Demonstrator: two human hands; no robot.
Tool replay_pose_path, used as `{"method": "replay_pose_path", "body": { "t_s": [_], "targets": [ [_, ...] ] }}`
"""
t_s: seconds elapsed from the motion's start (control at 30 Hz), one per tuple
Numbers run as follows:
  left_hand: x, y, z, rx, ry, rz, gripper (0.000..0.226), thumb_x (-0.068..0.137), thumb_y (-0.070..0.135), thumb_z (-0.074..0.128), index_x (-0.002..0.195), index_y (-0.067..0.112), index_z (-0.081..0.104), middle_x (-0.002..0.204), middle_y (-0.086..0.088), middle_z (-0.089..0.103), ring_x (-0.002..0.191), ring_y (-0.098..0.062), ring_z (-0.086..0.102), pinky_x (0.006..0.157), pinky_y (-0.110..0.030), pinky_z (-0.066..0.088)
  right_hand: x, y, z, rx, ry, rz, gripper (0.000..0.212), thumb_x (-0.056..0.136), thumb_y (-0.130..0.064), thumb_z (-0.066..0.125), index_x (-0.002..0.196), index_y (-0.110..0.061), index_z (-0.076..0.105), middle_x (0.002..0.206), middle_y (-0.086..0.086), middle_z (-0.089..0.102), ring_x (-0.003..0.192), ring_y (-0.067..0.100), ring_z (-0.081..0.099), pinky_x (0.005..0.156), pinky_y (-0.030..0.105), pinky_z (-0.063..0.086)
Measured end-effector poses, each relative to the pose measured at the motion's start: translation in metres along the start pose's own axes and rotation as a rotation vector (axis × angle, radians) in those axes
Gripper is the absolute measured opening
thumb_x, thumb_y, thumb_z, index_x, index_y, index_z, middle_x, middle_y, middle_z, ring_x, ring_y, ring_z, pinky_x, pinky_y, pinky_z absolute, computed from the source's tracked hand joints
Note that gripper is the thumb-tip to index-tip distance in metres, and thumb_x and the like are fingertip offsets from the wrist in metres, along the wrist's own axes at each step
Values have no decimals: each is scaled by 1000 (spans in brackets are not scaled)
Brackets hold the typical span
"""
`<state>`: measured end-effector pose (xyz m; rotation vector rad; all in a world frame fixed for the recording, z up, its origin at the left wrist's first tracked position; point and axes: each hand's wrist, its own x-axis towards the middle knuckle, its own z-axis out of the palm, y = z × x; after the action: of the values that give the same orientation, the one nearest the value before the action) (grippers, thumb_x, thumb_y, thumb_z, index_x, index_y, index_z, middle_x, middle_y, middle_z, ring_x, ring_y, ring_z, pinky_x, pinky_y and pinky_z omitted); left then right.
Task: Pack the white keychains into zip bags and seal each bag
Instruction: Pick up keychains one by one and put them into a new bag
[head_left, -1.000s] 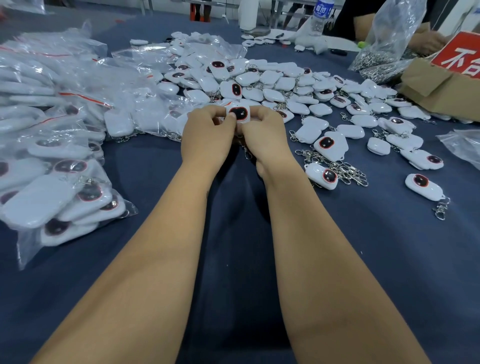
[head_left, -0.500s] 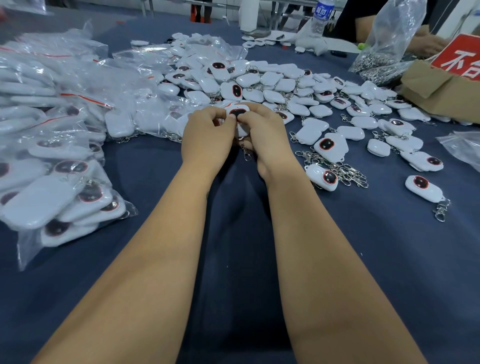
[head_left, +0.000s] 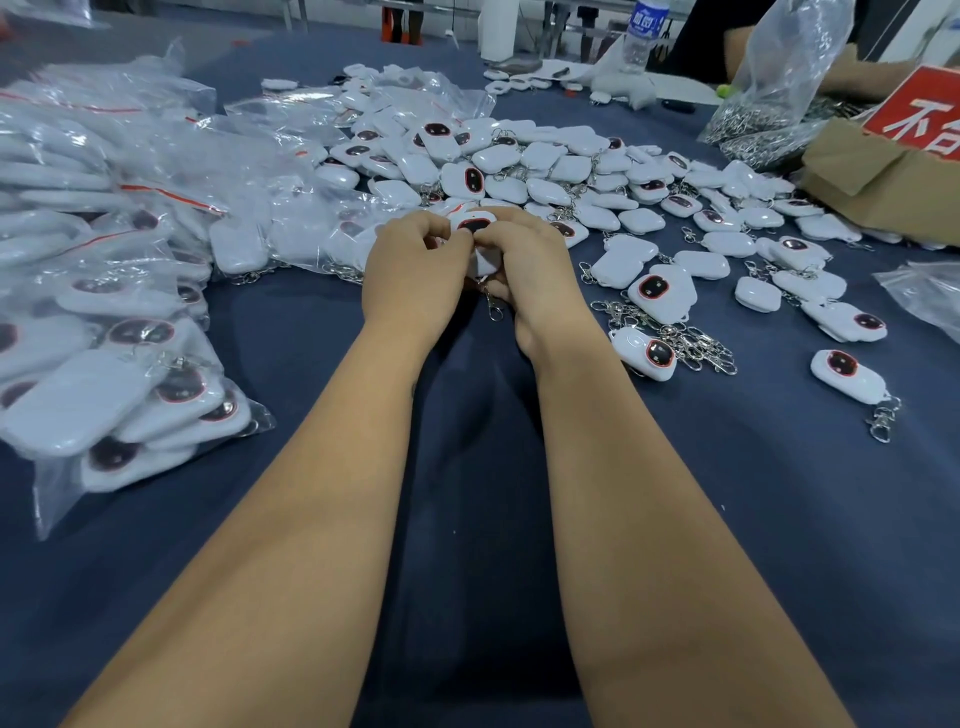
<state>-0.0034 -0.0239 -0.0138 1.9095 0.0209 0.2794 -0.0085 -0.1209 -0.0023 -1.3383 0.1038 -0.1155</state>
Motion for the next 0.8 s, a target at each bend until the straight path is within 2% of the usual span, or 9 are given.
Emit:
{"method": "replay_pose_path", "body": {
  "t_s": [0.13, 0.2, 0.3, 0.4, 0.5, 0.6, 0.7, 0.73, 0.8],
  "targets": [
    [1, -2, 1, -2, 34, 28, 14, 89, 29, 58, 76, 23, 59, 76, 4, 62, 71, -18, 59, 66, -31, 47, 1, 0, 2, -56, 2, 3, 28, 86, 8, 48, 81, -12, 67, 57, -3, 65, 45, 4, 57, 44, 15, 44],
    [2, -3, 1, -1, 41, 40, 16, 89, 28, 59, 73, 27, 57, 71, 7, 59, 68, -16, 58, 64, -30, 47, 1, 1, 1, -101, 11, -9, 26, 87, 4, 50, 80, -14, 66, 57, -5, 64, 46, 3, 57, 44, 15, 45],
    [1, -3, 0, -48, 41, 44, 11, 91, 33, 60, 81, 33, 63, 75, 9, 64, 73, -12, 62, 73, -34, 53, 2, 3, 1, -105, 36, -62, 20, 90, -1, 53, 83, -15, 66, 69, -2, 68, 59, 7, 63, 54, 22, 53],
    [1, -4, -3, -93, 71, 59, 13, 89, 25, 59, 86, 37, 66, 80, 4, 70, 73, -14, 65, 75, -35, 55, 4, 6, 4, -127, 101, -223, 13, 93, -4, 58, 95, -15, 64, 87, 1, 66, 80, 12, 63, 78, 28, 54],
    [2, -4, -5, -95, 109, 59, 28, 82, 14, 61, 100, 35, 57, 79, -3, 66, 72, -23, 65, 72, -39, 54, 6, 4, 1, -143, 182, -338, 17, 94, -8, 62, 93, -25, 61, 81, -3, 59, 70, 2, 55, 71, 16, 47],
    [5, -6, -6, -106, 139, -7, 35, 82, 18, 62, 116, 25, 57, 85, 3, 66, 81, -20, 66, 77, -32, 52, 7, 1, -1, 31, 203, -297, 14, 96, -6, 59, 95, -20, 55, 79, 3, 61, 63, 7, 58, 66, 19, 50],
    [6, -6, -5, -109, 156, -9, 16, 86, 18, 58, 98, 16, 69, 69, 11, 61, 64, -9, 59, 66, -24, 47, 8, 3, 4, 107, 158, -253, 14, 95, -1, 59, 95, -13, 51, 90, 12, 67, 78, 19, 66, 80, 31, 57],
    [5, -6, -5, -122, 175, 0, 12, 87, 18, 58, 89, 15, 69, 64, 11, 59, 56, -5, 55, 62, -21, 45, 7, 5, 5, 40, 155, -240, 15, 93, -2, 62, 93, -13, 52, 91, 11, 67, 82, 20, 66, 85, 35, 55],
    [4, -3, -7, -161, 247, 22, 11, 89, 18, 57, 82, 22, 65, 63, 12, 58, 50, 3, 52, 57, -16, 43, 5, 11, 7, -272, 159, -244, 12, 90, -12, 68, 88, -15, 57, 88, 5, 66, 82, 16, 61, 81, 31, 50]
  ]
}}
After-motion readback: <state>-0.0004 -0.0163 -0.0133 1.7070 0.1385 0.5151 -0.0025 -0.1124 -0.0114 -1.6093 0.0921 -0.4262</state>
